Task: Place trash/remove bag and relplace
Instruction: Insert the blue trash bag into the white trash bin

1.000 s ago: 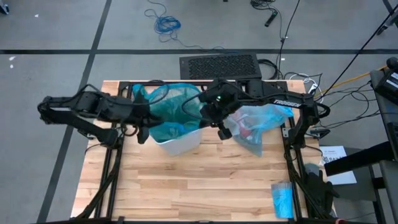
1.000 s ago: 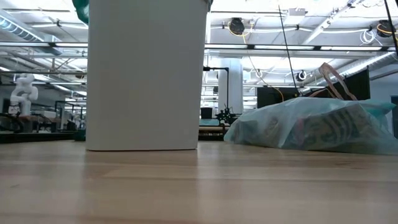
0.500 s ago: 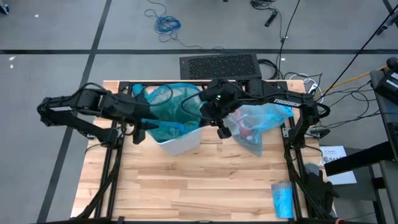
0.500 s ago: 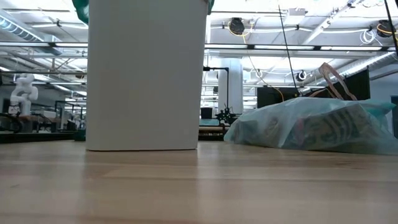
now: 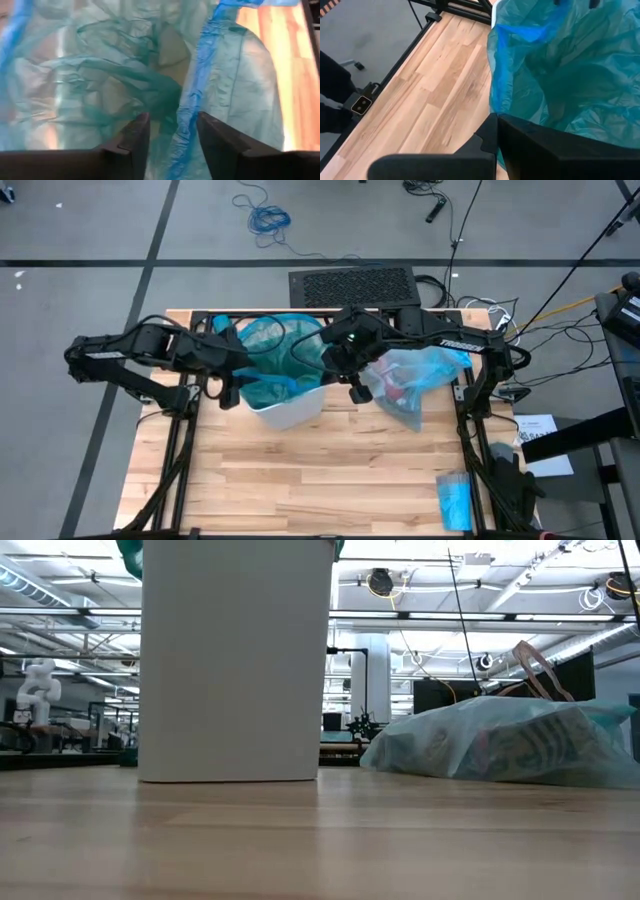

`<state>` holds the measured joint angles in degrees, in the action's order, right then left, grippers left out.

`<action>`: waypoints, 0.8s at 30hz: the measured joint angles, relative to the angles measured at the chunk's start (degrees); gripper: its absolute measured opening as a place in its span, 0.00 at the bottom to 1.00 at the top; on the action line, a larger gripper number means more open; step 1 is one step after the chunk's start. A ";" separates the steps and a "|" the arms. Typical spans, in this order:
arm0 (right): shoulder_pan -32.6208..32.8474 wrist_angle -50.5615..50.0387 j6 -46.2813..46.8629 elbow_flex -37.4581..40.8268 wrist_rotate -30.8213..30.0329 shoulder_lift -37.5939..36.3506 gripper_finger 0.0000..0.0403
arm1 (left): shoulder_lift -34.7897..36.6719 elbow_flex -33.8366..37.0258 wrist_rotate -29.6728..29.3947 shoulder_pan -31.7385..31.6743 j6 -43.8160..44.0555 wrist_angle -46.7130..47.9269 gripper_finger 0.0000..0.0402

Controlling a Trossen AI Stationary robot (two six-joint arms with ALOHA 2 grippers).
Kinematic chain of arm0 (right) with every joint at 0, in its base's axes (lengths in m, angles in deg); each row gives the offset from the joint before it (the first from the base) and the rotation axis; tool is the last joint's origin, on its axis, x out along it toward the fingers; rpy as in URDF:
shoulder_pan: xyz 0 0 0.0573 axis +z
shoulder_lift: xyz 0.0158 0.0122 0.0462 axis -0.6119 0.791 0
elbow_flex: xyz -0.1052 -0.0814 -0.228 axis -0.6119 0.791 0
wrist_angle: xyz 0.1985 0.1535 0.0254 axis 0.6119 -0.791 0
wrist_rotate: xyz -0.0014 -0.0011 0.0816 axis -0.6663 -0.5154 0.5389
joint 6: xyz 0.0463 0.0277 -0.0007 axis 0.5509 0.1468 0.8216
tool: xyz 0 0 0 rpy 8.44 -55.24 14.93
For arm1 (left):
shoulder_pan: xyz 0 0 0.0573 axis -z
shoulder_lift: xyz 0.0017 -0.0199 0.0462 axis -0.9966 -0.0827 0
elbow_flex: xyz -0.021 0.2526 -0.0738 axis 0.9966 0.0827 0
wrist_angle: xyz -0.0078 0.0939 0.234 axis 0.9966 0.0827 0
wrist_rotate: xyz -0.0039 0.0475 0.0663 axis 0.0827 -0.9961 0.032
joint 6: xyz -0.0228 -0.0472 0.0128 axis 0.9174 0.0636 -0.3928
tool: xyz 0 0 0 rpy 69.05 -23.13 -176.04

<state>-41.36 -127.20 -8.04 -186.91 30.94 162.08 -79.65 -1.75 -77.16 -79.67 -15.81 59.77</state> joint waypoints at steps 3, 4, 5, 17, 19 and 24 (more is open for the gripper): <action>0.00 -0.10 0.00 0.00 0.00 0.00 0.00 | -0.01 0.00 3.05 0.02 0.94 0.00 0.24; 0.00 -0.12 0.00 0.00 0.00 0.00 0.00 | -0.01 0.00 4.04 0.01 1.43 0.00 0.18; 0.00 -0.12 0.00 0.00 0.00 0.00 0.00 | 0.01 0.00 4.94 0.02 1.71 0.00 0.12; 0.00 -3.43 0.01 0.00 0.18 0.00 0.00 | 0.65 -5.07 7.02 1.48 8.43 -1.93 0.00; 0.00 -4.28 0.02 0.00 0.22 0.00 0.00 | 0.65 -5.16 7.64 2.75 10.16 -2.05 0.00; 0.00 -4.45 0.02 0.00 0.22 0.00 0.00 | -1.10 -4.98 7.95 6.51 13.43 -2.16 0.00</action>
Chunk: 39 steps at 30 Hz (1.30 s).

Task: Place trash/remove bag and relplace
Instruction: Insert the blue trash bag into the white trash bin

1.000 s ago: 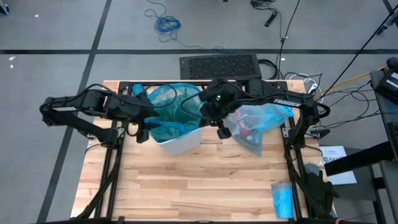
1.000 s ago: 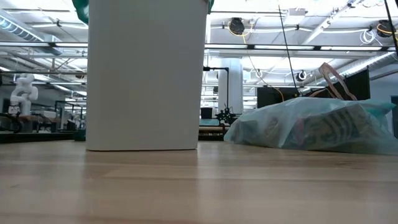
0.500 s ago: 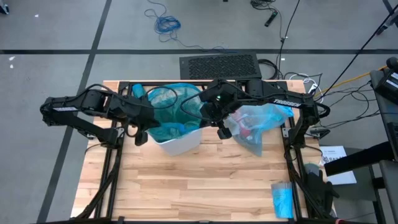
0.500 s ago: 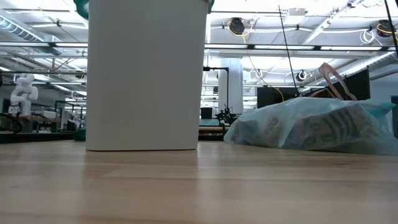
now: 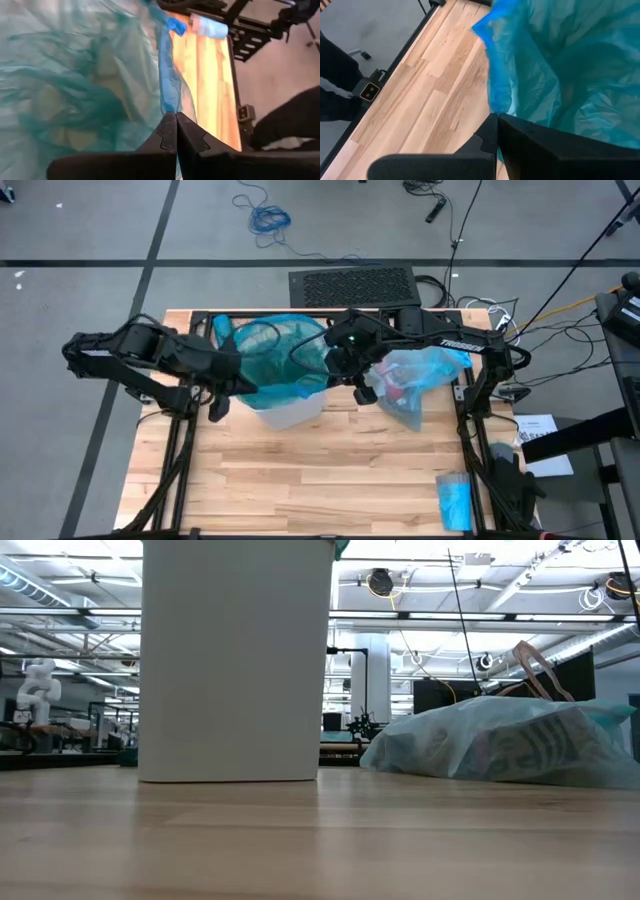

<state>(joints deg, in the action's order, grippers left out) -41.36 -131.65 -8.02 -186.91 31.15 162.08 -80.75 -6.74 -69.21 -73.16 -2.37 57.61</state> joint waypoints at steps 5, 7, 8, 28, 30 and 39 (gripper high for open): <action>0.00 -0.02 0.57 0.00 0.00 0.00 0.00 | -2.78 0.06 0.00 3.82 2.68 -0.02 0.00; 0.00 -0.02 1.12 0.00 0.00 0.00 0.00 | -3.74 0.07 -0.10 5.28 3.53 -0.02 0.00; 0.00 -0.02 1.32 0.00 -0.02 0.00 0.00 | -4.18 0.09 -0.67 6.00 4.06 -0.02 0.00; 2.36 6.03 8.87 11.14 -3.23 -0.64 0.00 | -6.40 0.15 -9.40 14.52 12.15 2.71 0.00; 1.66 5.24 9.80 10.62 -2.79 -1.54 0.02 | -7.08 0.15 -10.40 15.01 12.15 2.71 0.00; 0.16 6.41 13.09 10.38 0.73 -9.63 0.26 | -11.78 0.15 -15.30 16.76 13.21 6.03 0.00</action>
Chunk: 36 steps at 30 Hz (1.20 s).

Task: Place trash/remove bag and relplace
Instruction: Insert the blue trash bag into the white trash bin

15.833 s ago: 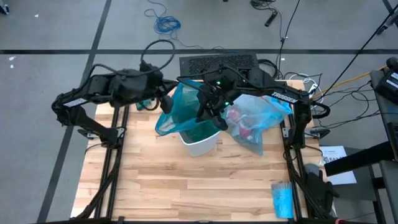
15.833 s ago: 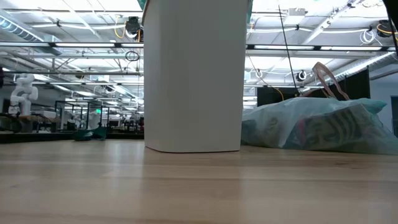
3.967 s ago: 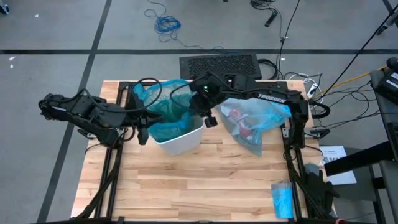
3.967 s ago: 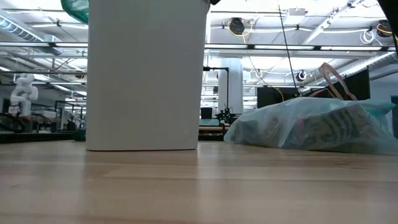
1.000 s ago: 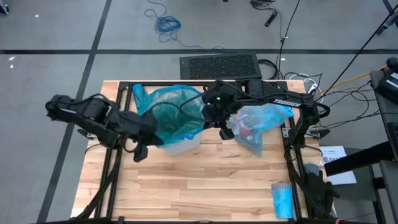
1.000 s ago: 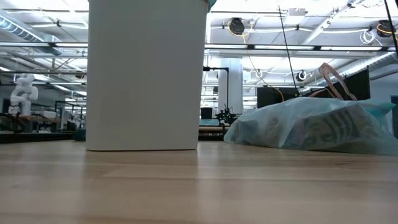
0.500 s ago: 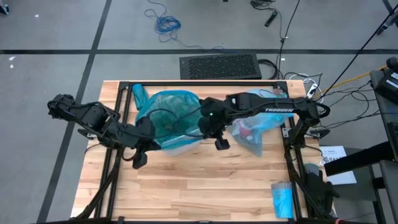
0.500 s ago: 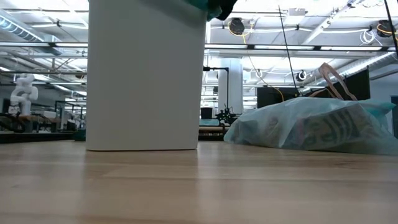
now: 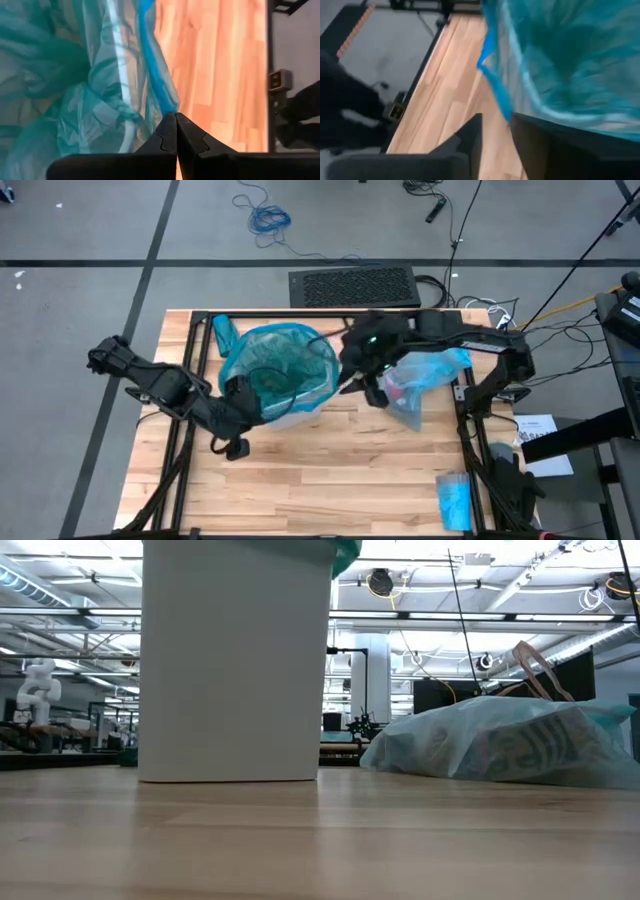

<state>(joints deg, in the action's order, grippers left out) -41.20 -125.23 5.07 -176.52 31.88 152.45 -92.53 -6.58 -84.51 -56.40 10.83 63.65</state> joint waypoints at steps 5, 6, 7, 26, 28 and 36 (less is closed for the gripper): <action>-5.32 7.09 2.13 0.00 -3.63 -2.11 0.36 | -1.83 0.02 -4.03 0.59 1.53 1.09 0.00; -7.08 8.53 2.78 0.00 -3.57 -2.02 0.37 | -1.96 0.02 -5.21 0.83 1.87 1.09 0.00; -8.99 10.10 3.41 0.00 -2.85 -1.64 0.37 | -2.09 0.02 -6.46 1.04 1.96 1.08 0.00; -26.94 20.34 14.36 0.02 30.75 10.24 0.37 | -2.38 2.71 -13.84 3.96 10.87 1.59 0.00; -26.94 21.40 14.75 0.02 31.24 11.10 0.37 | -2.38 2.70 -14.21 4.00 10.87 1.60 0.00; -26.10 25.20 16.82 0.00 31.97 12.78 0.37 | -2.36 2.69 -14.38 3.90 10.95 1.48 0.00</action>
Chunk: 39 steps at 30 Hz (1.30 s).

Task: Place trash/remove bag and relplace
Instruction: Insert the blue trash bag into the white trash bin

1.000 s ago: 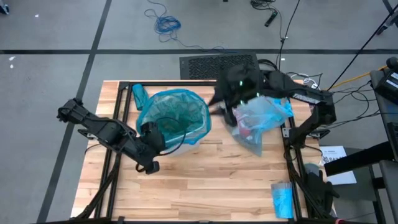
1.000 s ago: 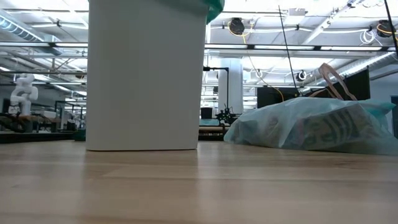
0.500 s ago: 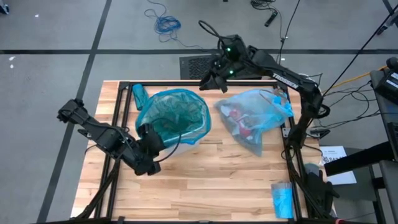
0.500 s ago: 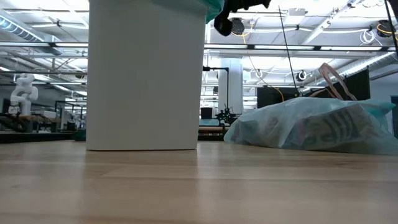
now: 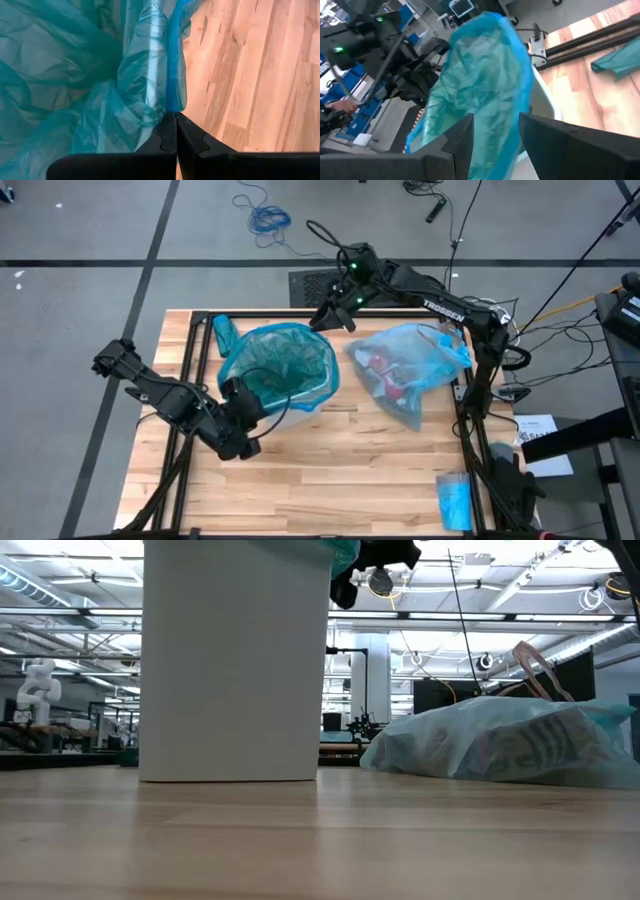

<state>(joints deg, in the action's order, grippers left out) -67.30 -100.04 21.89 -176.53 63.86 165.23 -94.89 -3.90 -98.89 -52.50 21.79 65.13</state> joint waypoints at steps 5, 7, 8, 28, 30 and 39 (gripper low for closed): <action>0.19 0.26 0.10 0.02 -0.15 1.10 0.37 | 0.00 0.00 0.00 0.00 0.00 0.00 0.00; 0.29 0.25 0.10 0.02 -0.18 1.71 0.37 | 0.00 0.00 0.00 0.00 0.01 -0.01 0.00; 0.44 0.47 0.10 0.02 -0.16 2.02 0.37 | 0.00 0.00 0.00 0.00 0.02 -0.02 0.00; 0.67 3.02 1.21 0.02 -3.05 3.58 0.00 | 0.02 4.17 0.04 1.18 3.64 -1.46 0.00; 0.29 3.02 1.57 0.02 -3.08 4.18 0.00 | 0.04 5.42 -0.37 1.66 4.48 -2.93 0.00; -0.86 3.87 2.88 -0.11 -0.77 6.91 0.00 | 0.02 9.69 -5.18 2.91 7.55 -3.47 0.00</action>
<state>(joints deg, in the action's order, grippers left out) -68.16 -96.17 24.77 -176.64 63.09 172.14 -94.87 5.79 -104.07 -49.59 29.34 61.66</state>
